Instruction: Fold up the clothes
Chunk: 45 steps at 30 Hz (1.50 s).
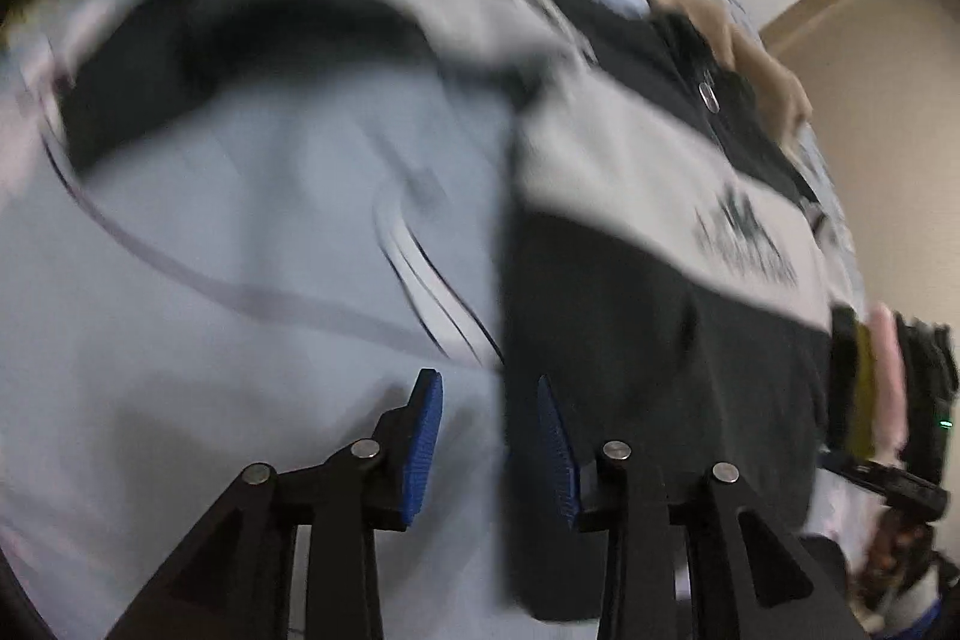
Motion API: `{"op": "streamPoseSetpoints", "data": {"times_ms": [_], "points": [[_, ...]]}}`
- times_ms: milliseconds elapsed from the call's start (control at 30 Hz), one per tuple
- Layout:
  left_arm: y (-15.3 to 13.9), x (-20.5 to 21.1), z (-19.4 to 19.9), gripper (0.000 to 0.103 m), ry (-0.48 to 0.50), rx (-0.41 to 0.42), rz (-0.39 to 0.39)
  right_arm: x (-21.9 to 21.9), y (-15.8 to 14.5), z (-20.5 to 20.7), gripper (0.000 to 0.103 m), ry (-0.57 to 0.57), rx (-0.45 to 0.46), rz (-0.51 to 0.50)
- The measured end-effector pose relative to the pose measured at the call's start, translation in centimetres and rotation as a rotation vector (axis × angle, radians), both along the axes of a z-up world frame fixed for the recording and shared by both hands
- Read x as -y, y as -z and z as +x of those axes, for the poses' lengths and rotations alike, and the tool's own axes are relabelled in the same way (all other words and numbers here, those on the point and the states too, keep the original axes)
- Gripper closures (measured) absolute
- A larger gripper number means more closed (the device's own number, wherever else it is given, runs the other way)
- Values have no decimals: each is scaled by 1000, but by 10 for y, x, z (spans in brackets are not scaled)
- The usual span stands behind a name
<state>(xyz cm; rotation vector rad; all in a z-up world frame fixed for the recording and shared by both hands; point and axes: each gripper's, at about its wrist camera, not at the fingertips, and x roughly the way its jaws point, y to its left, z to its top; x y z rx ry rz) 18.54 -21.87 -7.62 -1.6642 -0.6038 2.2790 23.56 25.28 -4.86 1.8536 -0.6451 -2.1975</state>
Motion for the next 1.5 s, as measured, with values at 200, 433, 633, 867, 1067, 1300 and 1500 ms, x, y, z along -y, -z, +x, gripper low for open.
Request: {"op": "streamPoseSetpoints", "data": {"times_ms": [200,433,633,867,1067,1300,1500], "points": [[13,-18,19,63,-4,58,65,1,26,12,49,45,89,-57],[-6,-18,34,61,-26,38,92,10,9,22,55,30,34,-68],[-43,-34,69,48,147,-91,-160,21,-15,42,47,-136,-6,88],[-27,-46,93,43,272,-95,-353,48,0,48,47,-290,56,218],[-1,-50,77,43,218,-44,-448,53,5,33,47,-259,34,324],[-29,-30,41,43,45,-133,-405,25,-33,9,47,-80,-162,338],[-26,-28,14,42,-15,-99,-370,3,-27,-11,47,30,-85,277]]}}
